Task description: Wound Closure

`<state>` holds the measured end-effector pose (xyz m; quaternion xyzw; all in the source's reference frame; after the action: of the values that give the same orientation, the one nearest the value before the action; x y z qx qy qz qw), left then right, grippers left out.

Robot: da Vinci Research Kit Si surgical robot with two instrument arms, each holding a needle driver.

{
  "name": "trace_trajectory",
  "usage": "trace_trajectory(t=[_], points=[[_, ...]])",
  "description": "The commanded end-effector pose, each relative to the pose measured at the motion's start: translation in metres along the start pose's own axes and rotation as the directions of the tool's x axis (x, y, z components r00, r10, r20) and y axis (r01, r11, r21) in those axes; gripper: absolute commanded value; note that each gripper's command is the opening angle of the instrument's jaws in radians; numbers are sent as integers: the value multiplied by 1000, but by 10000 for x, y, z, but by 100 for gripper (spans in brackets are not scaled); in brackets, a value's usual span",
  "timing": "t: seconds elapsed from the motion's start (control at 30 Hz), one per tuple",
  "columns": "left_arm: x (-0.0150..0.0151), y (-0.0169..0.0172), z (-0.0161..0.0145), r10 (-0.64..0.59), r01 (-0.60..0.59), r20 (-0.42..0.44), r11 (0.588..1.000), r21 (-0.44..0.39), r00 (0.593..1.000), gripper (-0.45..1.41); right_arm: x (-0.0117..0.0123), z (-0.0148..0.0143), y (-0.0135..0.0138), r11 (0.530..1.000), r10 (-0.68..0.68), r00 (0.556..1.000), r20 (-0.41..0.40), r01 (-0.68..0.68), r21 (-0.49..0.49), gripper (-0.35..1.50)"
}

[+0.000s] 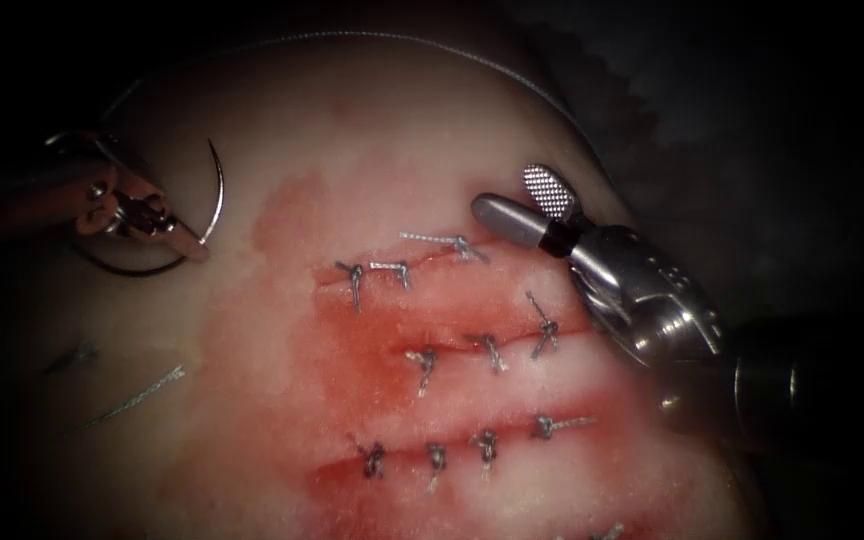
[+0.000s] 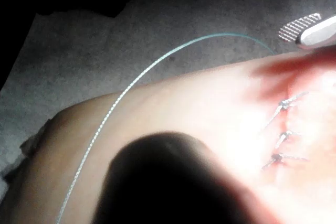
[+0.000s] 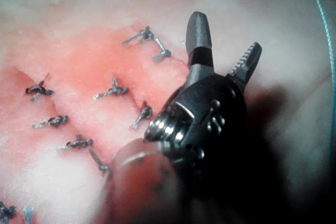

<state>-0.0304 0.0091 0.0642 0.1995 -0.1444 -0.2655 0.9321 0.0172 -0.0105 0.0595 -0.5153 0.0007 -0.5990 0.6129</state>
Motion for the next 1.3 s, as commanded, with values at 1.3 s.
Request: trace_trajectory(t=[1.3], points=[[-83, -148, -1, 779, -853, 376, -376, -361, -502, -45, 32, 14, 42, 863, 196, 910, -365, -337, -378, 96]])
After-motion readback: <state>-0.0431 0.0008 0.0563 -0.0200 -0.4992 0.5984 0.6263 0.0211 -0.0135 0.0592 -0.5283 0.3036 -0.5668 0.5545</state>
